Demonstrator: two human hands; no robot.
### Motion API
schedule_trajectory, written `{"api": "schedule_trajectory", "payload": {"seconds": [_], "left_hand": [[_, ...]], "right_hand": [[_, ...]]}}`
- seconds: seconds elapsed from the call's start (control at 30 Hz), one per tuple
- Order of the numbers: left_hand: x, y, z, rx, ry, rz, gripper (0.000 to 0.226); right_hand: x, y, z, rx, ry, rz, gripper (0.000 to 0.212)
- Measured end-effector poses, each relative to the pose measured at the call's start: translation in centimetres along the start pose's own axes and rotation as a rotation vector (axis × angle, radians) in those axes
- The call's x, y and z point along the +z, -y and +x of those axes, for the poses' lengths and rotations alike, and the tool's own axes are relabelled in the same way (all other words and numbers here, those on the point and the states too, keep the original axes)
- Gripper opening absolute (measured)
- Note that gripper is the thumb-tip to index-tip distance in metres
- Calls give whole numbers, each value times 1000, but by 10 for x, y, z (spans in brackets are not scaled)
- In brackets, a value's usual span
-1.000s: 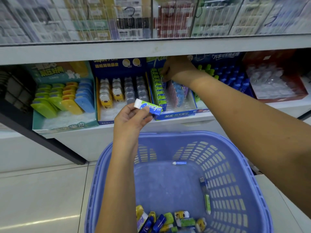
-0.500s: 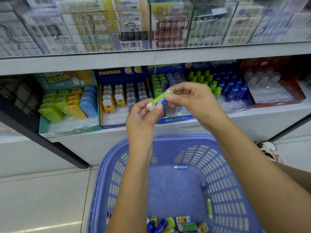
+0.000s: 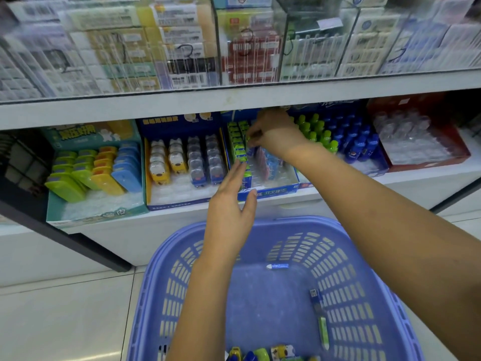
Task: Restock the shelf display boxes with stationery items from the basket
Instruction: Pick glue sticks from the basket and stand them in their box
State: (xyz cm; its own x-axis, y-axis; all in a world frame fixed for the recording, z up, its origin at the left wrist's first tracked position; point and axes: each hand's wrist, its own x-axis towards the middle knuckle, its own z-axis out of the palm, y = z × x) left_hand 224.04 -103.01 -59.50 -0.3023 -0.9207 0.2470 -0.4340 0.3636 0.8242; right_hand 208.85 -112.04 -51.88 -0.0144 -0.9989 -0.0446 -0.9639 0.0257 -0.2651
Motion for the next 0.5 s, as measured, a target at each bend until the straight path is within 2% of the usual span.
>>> {"api": "schedule_trajectory", "payload": {"seconds": [0.1, 0.23, 0.3, 0.37, 0.43, 0.5], "left_hand": [[0, 2, 0, 3, 17, -18, 54], [-4, 0, 0, 6, -5, -33, 50], [-7, -4, -4, 38, -115, -54, 36], [-10, -7, -9, 64, -176, -77, 16], [-7, -1, -14, 13, -39, -27, 23], [3, 13, -20, -122, 274, 136, 24]], "right_hand": [[1, 3, 6, -2, 23, -40, 22], [1, 7, 13, 36, 55, -38, 29], [-3, 9, 7, 59, 20, -2, 28], [-6, 6, -19, 72, -113, 33, 28], [1, -1, -64, 68, -189, 183, 25], [25, -6, -111, 65, 11, 208, 28]]}}
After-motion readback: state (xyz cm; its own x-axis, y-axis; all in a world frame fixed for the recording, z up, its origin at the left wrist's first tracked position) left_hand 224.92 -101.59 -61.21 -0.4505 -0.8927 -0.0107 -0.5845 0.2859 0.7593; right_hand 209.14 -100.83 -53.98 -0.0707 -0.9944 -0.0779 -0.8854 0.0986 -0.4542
